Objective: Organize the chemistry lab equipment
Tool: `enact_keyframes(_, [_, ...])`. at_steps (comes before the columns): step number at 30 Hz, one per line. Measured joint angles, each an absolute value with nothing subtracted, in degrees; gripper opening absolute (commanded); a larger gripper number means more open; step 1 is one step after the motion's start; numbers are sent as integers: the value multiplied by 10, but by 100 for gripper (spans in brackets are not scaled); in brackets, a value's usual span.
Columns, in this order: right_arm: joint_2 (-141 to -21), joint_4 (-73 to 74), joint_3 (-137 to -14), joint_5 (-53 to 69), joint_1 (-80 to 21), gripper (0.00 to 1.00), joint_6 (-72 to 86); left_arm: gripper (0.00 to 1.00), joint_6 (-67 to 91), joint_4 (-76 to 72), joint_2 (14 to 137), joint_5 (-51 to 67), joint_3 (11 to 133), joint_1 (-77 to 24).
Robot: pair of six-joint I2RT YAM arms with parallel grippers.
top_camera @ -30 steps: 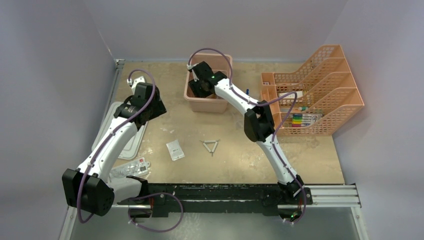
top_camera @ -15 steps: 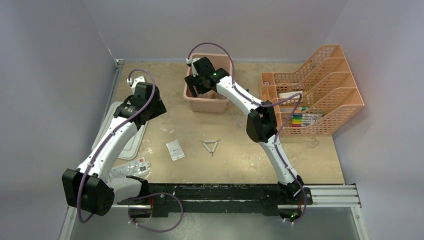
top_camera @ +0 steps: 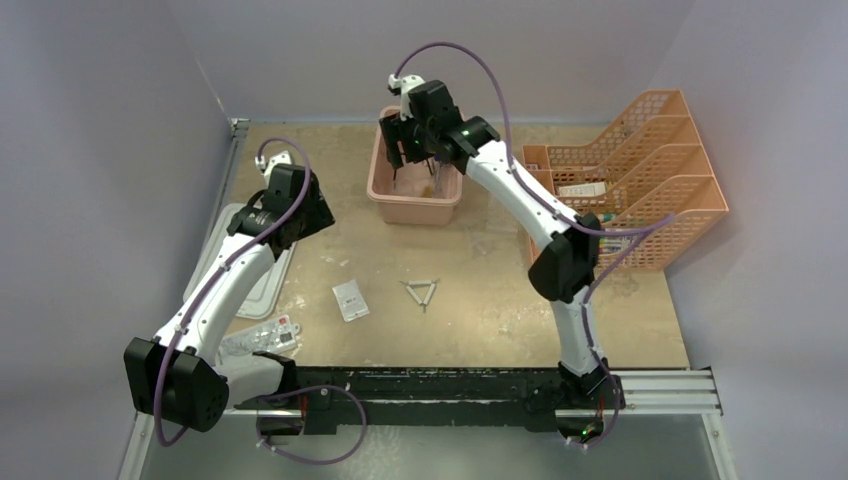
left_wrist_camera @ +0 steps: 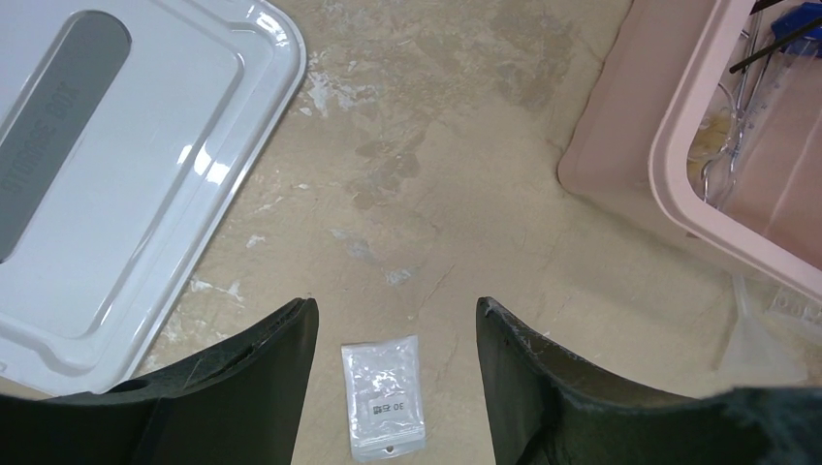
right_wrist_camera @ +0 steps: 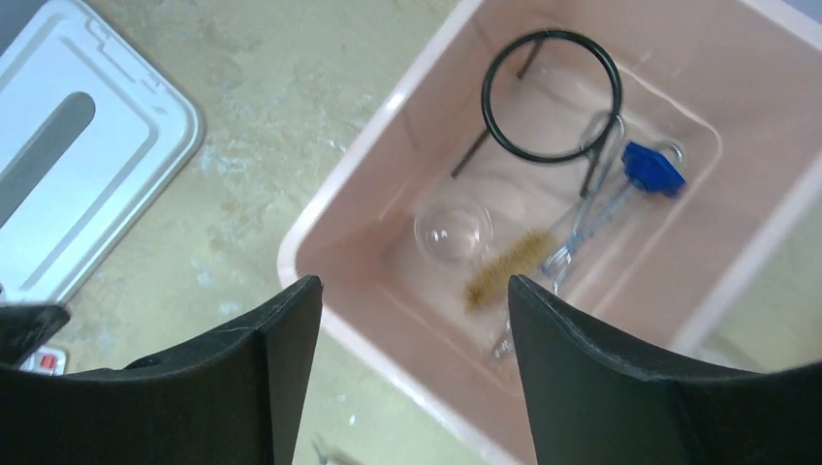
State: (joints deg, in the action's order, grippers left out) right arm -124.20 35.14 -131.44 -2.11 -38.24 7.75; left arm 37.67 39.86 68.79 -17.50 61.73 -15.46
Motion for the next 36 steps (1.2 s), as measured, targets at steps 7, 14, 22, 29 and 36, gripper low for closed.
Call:
enact_keyframes(7, [-1074, 330, -1126, -71, -382, 63, 86, 60, 369, 368, 680, -147, 617, -154])
enact_keyframes(14, [-943, 333, -959, -128, -372, 62, 128, 60, 368, 293, 638, -116, 587, -154])
enact_keyframes(22, [-887, 335, -816, -155, -348, 62, 215, 60, 370, 239, 636, -76, 566, -154])
enact_keyframes(29, [-914, 311, -747, -153, -329, 54, 257, 60, 369, 227, 643, -44, 566, -154])
enact_keyframes(36, [-951, 245, -695, -138, -307, 49, 251, 60, 369, 228, 642, -40, 566, -154])
